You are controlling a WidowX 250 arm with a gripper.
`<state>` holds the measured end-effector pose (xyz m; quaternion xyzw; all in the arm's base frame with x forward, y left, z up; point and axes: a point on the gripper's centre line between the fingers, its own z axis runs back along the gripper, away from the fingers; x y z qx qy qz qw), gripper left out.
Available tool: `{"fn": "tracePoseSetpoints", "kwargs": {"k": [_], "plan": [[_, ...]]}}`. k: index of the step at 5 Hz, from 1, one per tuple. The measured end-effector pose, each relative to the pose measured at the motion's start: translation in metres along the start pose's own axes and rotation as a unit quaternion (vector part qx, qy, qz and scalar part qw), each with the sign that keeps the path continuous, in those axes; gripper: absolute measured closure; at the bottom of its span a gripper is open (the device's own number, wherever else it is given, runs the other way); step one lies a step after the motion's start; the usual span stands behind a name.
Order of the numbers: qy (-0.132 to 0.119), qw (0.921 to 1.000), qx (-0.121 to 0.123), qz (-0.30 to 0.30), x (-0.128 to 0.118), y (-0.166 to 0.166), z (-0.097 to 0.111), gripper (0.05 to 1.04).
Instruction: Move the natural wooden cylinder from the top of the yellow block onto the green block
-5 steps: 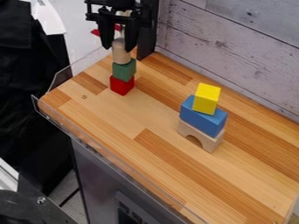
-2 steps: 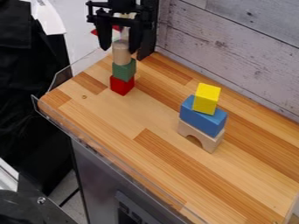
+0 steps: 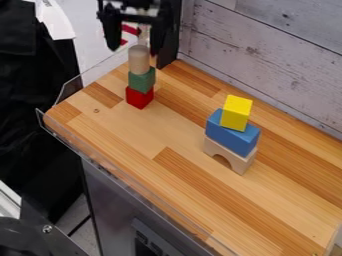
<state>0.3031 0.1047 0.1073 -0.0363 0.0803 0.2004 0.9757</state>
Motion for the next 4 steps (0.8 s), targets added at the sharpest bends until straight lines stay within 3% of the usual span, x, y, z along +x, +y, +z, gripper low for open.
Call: {"fn": "tracePoseSetpoints", "kwargs": {"k": [1, 2, 4], "plan": [[-0.017, 0.9995, 0.019, -0.020, -0.009, -0.010, 0.020, 0.085], [-0.026, 0.9970, 0.032, -0.065, -0.029, -0.047, 0.025, 0.085], [-0.024, 0.9914, 0.030, -0.125, -0.055, -0.108, 0.016, 0.085]]}}
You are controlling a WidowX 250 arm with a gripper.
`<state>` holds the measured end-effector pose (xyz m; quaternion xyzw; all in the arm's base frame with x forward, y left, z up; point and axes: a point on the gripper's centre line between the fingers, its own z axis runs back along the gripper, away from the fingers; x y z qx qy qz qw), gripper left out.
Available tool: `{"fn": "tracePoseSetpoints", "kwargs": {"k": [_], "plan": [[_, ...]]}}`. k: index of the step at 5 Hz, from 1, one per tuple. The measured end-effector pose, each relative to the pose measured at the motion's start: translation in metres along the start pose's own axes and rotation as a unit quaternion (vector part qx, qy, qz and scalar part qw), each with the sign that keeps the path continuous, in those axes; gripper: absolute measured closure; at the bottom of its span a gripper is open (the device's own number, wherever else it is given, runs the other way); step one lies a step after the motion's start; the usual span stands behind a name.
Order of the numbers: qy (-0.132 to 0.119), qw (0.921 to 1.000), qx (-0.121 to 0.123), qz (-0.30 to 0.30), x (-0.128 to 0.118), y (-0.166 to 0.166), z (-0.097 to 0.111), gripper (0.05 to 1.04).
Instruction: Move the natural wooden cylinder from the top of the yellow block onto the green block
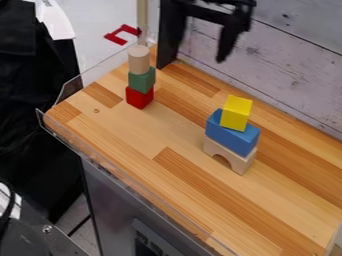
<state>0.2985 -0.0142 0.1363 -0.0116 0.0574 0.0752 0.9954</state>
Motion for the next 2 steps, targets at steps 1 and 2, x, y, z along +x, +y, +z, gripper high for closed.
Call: {"fn": "tracePoseSetpoints", "kwargs": {"k": [1, 2], "plan": [[-0.001, 0.9997, 0.002, -0.024, -0.0042, -0.0212, -0.0013, 0.085], [0.013, 0.9996, 0.006, -0.026, -0.0044, -0.0250, -0.0087, 0.085]]}}
